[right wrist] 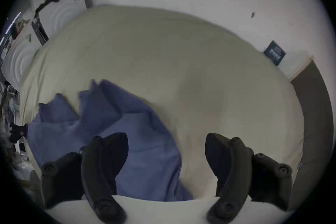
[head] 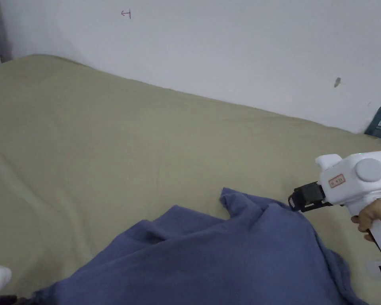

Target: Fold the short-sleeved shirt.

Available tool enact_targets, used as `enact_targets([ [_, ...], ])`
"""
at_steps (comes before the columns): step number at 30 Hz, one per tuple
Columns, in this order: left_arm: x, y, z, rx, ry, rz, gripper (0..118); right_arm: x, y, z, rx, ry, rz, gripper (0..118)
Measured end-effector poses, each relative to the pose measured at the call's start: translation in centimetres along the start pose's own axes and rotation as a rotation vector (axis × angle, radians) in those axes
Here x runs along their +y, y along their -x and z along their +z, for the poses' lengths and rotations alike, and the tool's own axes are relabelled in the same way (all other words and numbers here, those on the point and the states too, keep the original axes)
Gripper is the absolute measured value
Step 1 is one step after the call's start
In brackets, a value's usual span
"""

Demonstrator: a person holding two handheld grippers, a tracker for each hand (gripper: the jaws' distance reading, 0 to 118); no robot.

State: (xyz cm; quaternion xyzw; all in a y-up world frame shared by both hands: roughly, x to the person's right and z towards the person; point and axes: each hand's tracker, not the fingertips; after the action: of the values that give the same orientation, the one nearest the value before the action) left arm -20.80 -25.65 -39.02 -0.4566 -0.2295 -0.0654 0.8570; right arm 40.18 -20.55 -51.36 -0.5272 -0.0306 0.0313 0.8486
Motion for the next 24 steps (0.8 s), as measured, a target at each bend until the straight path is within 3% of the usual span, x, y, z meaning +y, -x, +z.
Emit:
enact_targets([
  [6,-0.2,-0.2,-0.2,0.009,0.018,0.003,2,1.1,-0.1,-6.3,0.069,0.097,0.147,93],
  [10,-0.1,-0.3,-0.4,0.015,0.02,-0.002,2,0.8,0.0,-6.5,0.133,0.057,0.163,90],
  [12,-0.1,-0.3,-0.5,0.004,0.022,0.006,2,0.6,-0.2,-5.5,0.157,0.051,0.116,64],
  [13,-0.1,-0.3,-0.5,-0.001,0.02,0.011,2,0.5,-0.5,-4.8,0.173,0.029,0.105,35],
  [14,-0.1,-0.3,-0.6,-0.009,0.02,0.012,2,0.2,-0.3,-4.3,0.162,0.009,0.147,0],
  [19,0.2,-0.3,-0.1,-0.02,0.006,0.007,2,-0.4,0.7,-1.3,0.242,-0.076,0.092,0],
  [22,1.1,0.1,1.0,-0.064,-0.04,0.036,2,-0.8,0.6,2.3,0.255,-0.19,0.051,0],
  [24,2.4,0.3,1.9,-0.074,-0.071,0.047,2,-0.8,0.7,5.0,0.24,-0.257,0.066,0],
])
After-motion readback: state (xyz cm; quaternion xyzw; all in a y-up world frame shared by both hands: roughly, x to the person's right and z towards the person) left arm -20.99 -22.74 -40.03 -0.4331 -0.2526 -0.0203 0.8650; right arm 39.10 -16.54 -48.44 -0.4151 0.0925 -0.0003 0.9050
